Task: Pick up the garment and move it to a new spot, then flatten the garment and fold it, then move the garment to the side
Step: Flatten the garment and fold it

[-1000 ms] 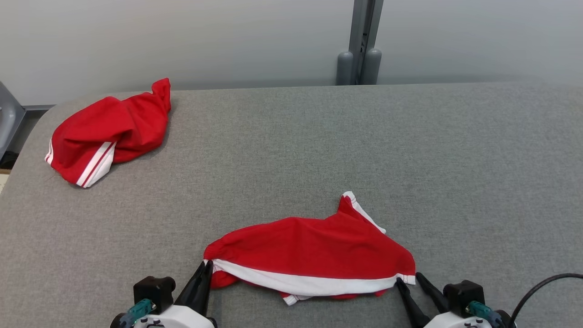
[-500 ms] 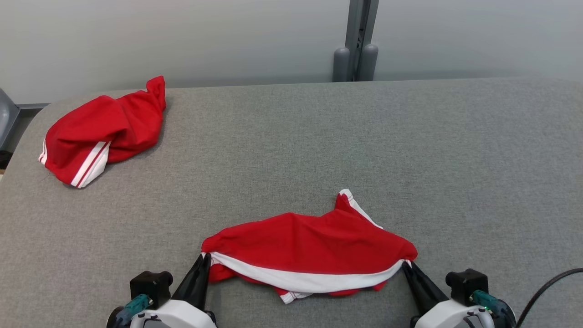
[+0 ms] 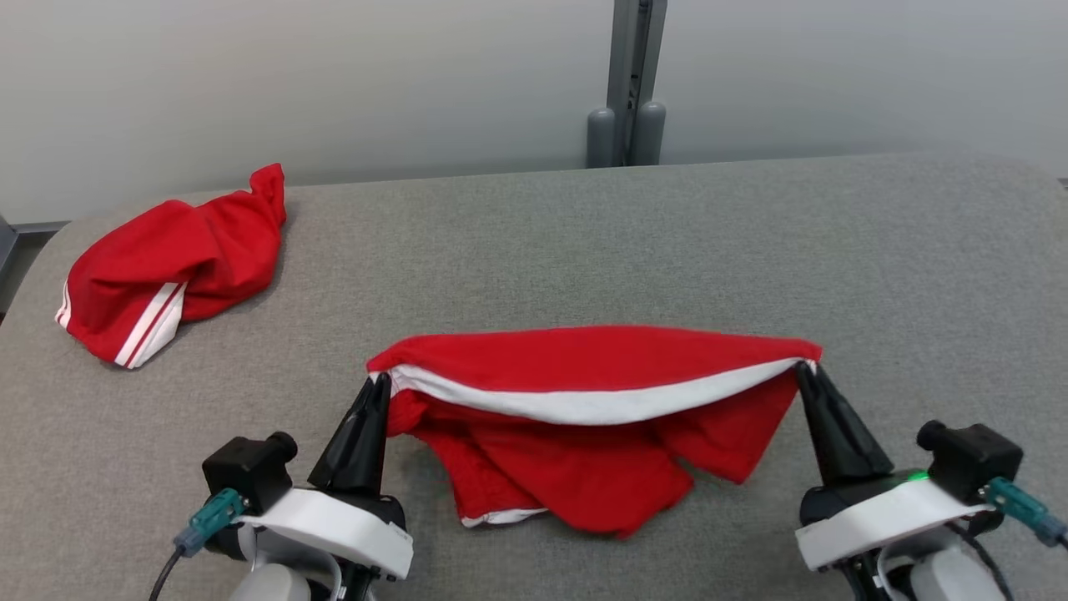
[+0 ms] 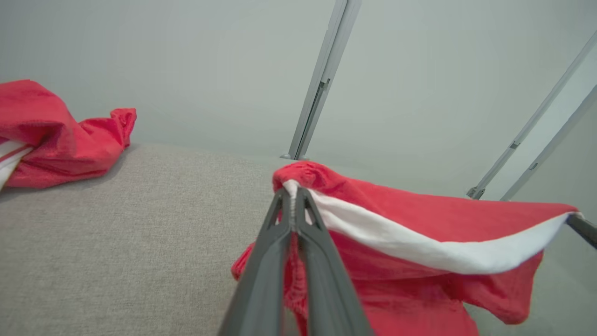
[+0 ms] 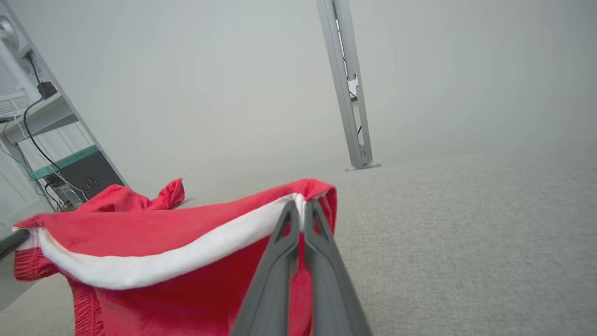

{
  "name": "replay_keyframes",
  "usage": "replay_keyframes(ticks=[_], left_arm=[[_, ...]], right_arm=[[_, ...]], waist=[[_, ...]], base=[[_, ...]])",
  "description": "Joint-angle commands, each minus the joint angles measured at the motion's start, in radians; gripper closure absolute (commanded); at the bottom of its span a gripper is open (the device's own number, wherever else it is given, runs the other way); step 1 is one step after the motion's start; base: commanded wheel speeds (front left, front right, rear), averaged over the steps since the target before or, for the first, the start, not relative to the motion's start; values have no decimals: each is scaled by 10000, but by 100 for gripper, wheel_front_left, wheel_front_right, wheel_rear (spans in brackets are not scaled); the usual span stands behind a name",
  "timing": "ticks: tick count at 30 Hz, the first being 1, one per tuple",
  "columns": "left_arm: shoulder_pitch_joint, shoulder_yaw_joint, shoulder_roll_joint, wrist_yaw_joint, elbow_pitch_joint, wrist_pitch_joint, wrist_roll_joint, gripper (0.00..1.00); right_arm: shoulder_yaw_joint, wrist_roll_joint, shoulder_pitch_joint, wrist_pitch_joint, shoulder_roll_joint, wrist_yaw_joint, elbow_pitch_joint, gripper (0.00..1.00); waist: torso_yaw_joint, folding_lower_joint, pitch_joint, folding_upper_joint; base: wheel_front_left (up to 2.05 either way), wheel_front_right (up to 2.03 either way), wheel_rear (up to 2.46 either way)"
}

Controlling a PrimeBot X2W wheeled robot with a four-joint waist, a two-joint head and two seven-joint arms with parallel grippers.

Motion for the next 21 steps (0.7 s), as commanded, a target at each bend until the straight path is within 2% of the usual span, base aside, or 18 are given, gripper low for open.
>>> replay_keyframes(ticks=[1,7,13,17,21], left_arm=[[-143,58,17,-55,-211,-10,-97,100],[-353,87,117,-229,-1627,411,-436,100],[-1205,33,437,-321,-3050,1462,-604,100],[-2544,-34,873,-550,-3246,2296,-342,100],[-4560,78,1165,-844,-2526,3081,-307,100]], right_arm=[[-105,121,133,62,-151,1,-342,100],[-664,382,326,471,-505,1,-2481,100],[-1280,659,-94,1162,-656,3,-4263,100],[-1534,990,-1098,1634,-728,3,-4603,100],[-1533,1074,-2837,1981,-895,3,-3921,100]], waist=[[-72,0,-77,0],[-268,0,-257,0],[-463,0,-196,0],[-617,0,65,0],[-813,0,663,0]], base=[[0,0,0],[0,0,0],[0,0,0],[0,0,0],[0,0,0]])
